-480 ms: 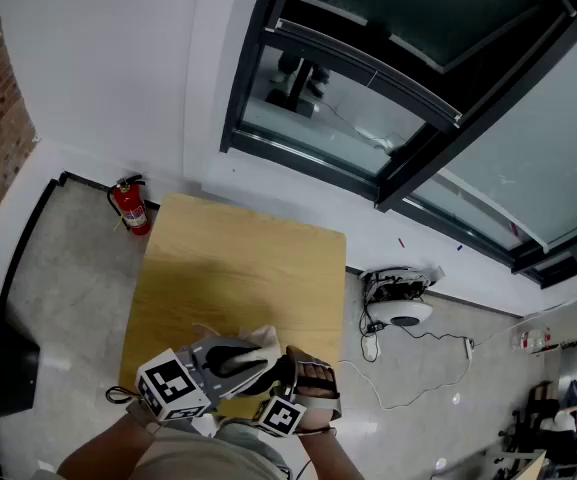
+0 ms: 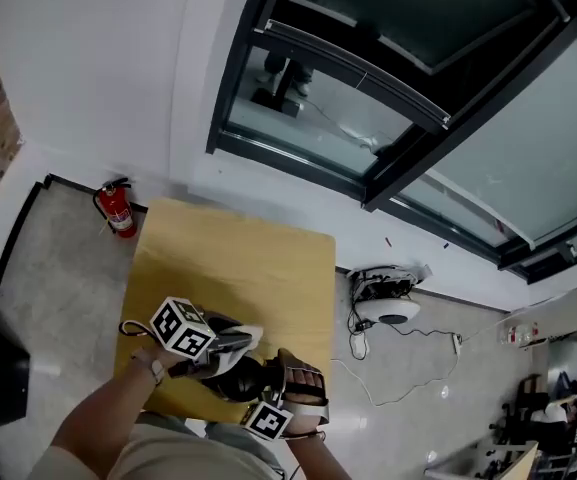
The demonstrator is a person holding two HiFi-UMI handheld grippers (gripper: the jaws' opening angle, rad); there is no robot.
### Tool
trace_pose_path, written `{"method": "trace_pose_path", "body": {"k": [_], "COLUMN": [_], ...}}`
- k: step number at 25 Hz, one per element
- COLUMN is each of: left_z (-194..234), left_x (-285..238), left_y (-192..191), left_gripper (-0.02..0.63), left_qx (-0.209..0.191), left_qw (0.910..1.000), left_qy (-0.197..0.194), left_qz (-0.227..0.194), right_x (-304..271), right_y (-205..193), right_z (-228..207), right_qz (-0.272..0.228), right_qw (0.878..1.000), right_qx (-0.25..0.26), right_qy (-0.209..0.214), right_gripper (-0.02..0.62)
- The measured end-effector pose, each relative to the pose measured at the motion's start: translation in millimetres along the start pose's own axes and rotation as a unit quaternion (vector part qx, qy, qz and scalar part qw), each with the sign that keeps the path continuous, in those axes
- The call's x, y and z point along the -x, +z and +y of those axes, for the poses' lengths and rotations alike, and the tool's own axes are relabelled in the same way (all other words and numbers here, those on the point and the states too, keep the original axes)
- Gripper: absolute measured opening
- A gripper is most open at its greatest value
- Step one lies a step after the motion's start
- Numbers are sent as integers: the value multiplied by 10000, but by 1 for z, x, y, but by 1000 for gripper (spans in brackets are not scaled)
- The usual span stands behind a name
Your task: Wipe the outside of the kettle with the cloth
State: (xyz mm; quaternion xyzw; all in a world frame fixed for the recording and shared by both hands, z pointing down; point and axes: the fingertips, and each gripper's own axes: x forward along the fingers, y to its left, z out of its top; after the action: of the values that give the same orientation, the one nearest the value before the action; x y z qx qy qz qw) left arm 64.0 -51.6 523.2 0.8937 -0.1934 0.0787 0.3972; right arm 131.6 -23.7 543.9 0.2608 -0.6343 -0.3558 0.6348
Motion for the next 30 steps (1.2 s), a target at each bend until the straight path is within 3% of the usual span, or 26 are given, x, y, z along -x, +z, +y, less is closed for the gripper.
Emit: {"method": "trace_pose_path", "body": {"k": [3,6,9,12,14,17,18,20,21,23,26,30], "left_z": [44,63,48,20,4,0,15,63,85,109,103,64], "left_x": [0,11,34,63,78,83,82,82,84,95,117,143], "left_y": [-29,-42,-32,-5,21,45,44,25,9,-18,-37,-25], "left_gripper": [71,71,71,72,72,72,72,72,72,71,71,60], "left_qx": [972,1389,1057,470,-84,-705,-625,166,712,1552,2163,2713], "left_qw": [9950,9879,9840,9772,9738,9733,9743,9742,9685,9461,9075,8566], "left_qy": [-235,-227,-246,-143,-81,-101,-35,280,478,839,1225,1176], "left_qz": [8,-658,-1414,-2066,-2272,-2184,-2163,-2233,-2338,-2715,-3385,-4229], "right_x": [-2,-3,-4,-8,-16,-26,-30,-37,-38,-39,-43,-54], "right_y": [0,-3,-5,1,9,20,23,22,21,22,27,30], "right_z": [1,-1,1,-3,-11,-21,-23,-25,-24,-24,-31,-38], "right_qz": [151,246,430,696,799,913,964,1088,1144,1207,1227,1312], "right_qw": [9999,9997,9989,9966,9953,9937,9930,9914,9906,9894,9886,9851], "right_qx": [20,31,-158,-429,-545,-645,-672,-723,-749,-804,-867,-1104], "right_qy": [74,60,101,70,27,74,82,68,66,70,62,95], "right_gripper": [137,137,137,137,137,137,137,137,137,137,137,137]}}
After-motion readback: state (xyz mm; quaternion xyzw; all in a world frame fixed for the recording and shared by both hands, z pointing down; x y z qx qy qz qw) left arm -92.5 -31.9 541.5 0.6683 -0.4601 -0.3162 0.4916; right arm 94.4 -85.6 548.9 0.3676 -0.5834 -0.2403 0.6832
